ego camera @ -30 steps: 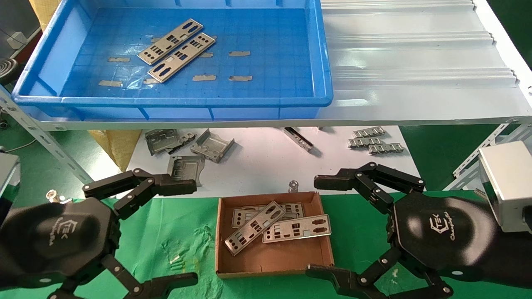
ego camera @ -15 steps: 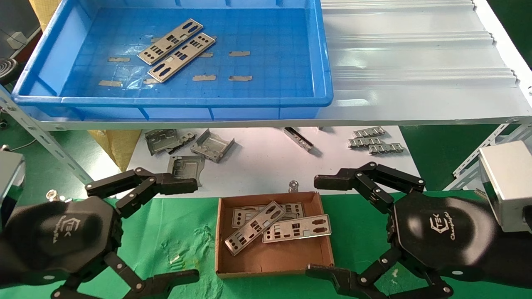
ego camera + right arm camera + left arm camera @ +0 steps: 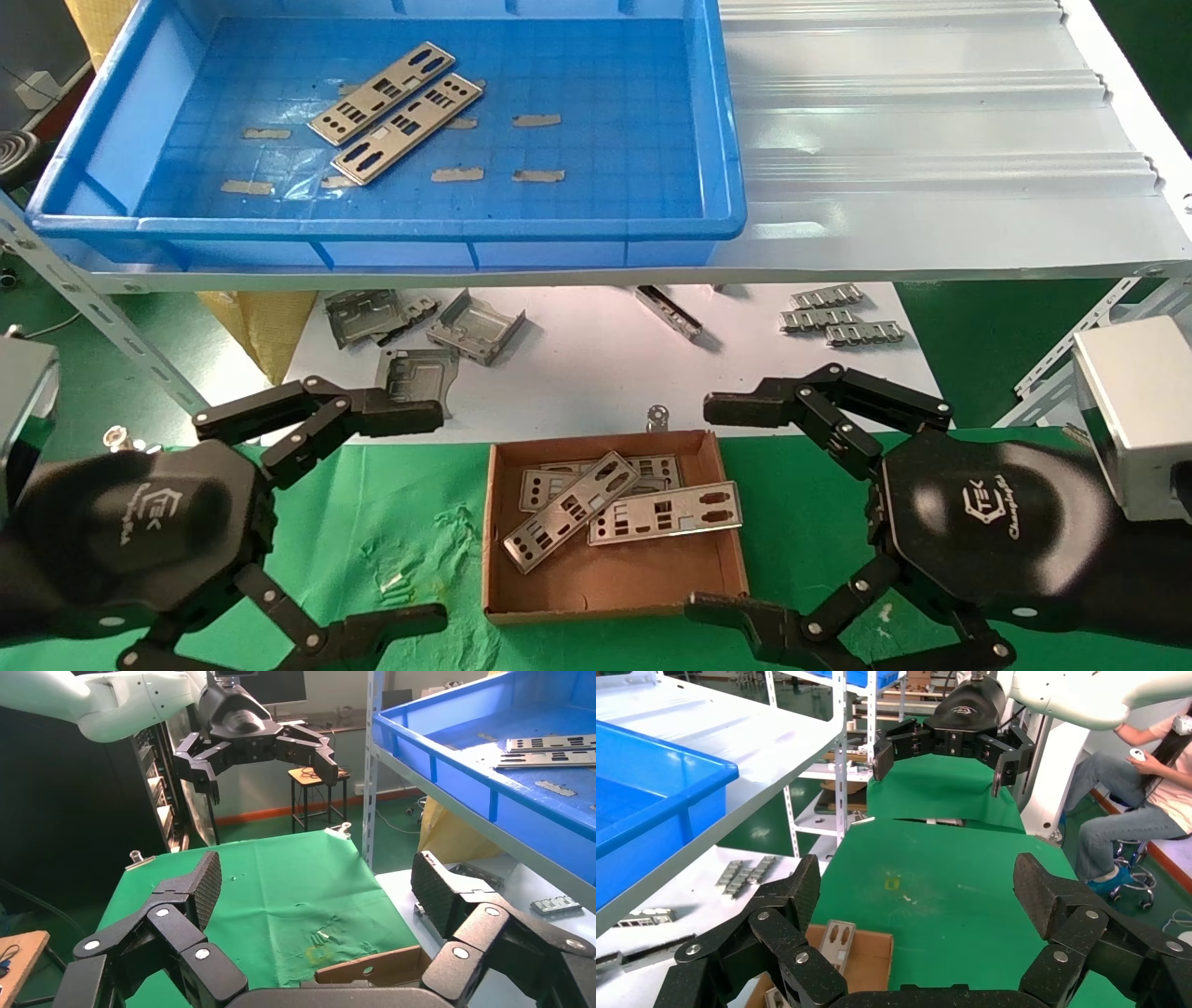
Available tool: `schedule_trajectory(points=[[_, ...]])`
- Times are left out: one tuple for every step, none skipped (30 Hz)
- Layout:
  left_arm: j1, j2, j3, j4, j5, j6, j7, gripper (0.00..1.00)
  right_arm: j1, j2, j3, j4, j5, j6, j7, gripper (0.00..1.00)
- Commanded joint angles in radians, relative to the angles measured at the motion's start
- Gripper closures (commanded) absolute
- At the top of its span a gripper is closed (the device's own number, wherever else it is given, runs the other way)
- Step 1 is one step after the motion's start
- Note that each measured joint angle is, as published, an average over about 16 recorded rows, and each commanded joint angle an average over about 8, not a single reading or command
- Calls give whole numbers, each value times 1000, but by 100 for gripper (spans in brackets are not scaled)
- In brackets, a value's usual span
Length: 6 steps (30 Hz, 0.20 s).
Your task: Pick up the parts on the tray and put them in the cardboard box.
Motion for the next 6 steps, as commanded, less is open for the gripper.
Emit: schedule_trajectory(points=[[0, 0, 0, 1, 0, 0, 0, 0, 0, 0, 0, 0, 0, 0, 0, 0], [0, 0, 0, 1, 0, 0, 0, 0, 0, 0, 0, 0, 0, 0, 0, 0], [0, 0, 0, 1, 0, 0, 0, 0, 0, 0, 0, 0, 0, 0, 0, 0], [0, 0, 0, 1, 0, 0, 0, 0, 0, 0, 0, 0, 0, 0, 0, 0], [0, 0, 0, 1, 0, 0, 0, 0, 0, 0, 0, 0, 0, 0, 0, 0], [0, 0, 0, 1, 0, 0, 0, 0, 0, 0, 0, 0, 0, 0, 0, 0]])
